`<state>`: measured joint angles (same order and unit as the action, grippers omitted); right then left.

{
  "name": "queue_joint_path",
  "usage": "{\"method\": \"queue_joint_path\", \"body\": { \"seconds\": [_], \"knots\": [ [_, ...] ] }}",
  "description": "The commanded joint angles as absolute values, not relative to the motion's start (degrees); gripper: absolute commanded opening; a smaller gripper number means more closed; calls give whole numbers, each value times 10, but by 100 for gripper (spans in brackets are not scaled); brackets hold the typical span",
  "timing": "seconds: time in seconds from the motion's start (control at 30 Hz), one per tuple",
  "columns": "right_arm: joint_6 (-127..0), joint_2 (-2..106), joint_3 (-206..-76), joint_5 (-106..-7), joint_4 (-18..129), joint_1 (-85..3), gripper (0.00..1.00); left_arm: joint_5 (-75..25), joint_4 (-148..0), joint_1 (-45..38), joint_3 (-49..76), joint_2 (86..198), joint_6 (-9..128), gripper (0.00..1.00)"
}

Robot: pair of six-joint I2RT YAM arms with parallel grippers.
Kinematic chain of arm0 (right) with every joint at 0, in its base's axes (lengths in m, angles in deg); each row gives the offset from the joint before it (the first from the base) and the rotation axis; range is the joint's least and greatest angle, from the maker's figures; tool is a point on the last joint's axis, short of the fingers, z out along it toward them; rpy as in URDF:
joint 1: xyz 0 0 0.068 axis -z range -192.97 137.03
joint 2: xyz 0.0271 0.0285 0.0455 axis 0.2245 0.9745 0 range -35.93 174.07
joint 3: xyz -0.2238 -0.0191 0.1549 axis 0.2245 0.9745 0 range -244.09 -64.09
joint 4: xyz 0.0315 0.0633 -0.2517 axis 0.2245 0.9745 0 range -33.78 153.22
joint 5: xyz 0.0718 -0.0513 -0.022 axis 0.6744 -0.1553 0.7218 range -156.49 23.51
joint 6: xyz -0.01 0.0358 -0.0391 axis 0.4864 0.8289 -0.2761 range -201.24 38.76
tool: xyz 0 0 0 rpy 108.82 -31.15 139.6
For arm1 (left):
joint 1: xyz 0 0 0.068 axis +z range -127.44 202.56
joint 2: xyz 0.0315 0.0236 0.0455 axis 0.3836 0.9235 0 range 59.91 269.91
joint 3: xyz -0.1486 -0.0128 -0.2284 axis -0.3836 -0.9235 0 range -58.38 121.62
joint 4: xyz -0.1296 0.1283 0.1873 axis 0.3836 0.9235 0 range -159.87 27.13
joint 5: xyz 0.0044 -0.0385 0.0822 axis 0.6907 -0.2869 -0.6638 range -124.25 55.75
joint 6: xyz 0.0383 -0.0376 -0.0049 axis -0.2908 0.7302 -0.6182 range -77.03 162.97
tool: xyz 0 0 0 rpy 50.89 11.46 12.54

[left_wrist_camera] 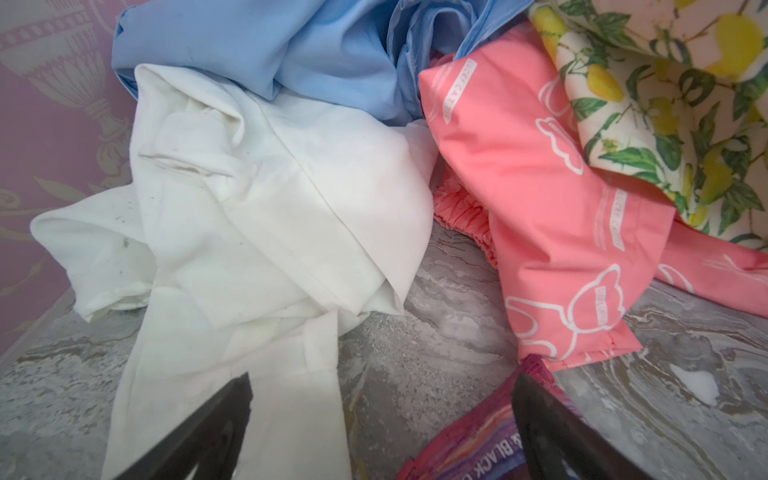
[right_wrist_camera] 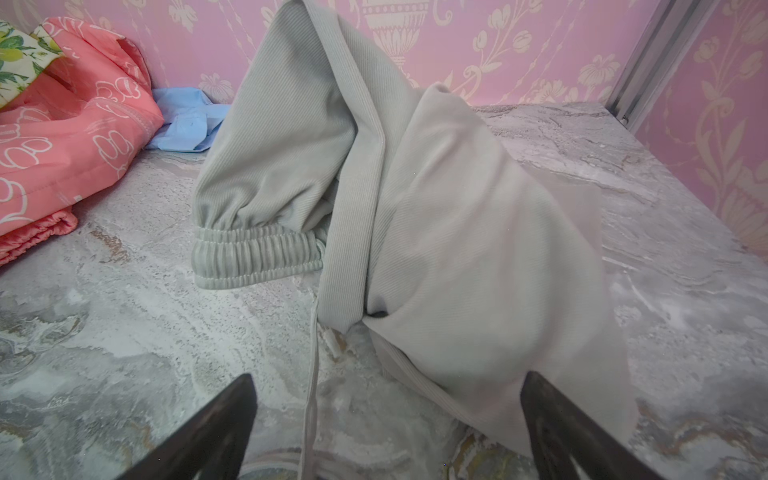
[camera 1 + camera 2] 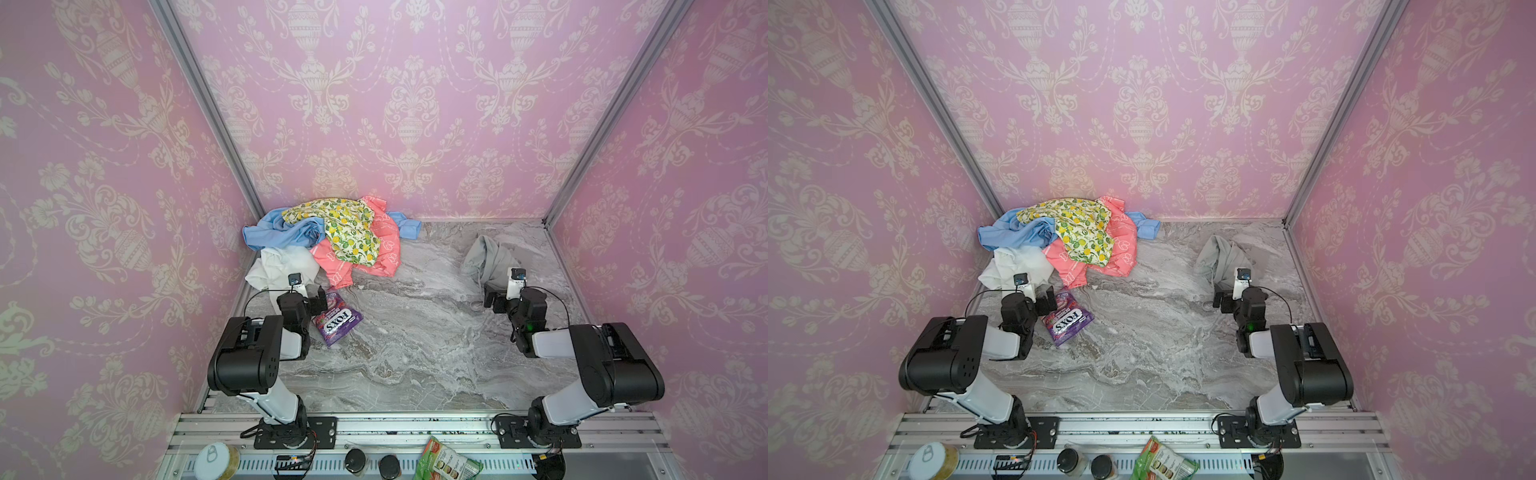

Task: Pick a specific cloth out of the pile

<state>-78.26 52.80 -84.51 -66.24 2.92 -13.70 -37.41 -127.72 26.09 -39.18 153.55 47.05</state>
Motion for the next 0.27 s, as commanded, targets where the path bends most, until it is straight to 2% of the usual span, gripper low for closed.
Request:
{"method": "queue_joint_path", "body": {
  "seconds": [0.0,0.23],
  "knots": [
    [-788,527,-855,-655,30,-134,100,-380,-1288,258,-386,1535,458,99],
    [-785,526,-849,-648,20,-130,100,-380,-1289,258,-386,1535,458,99]
  ]
}}
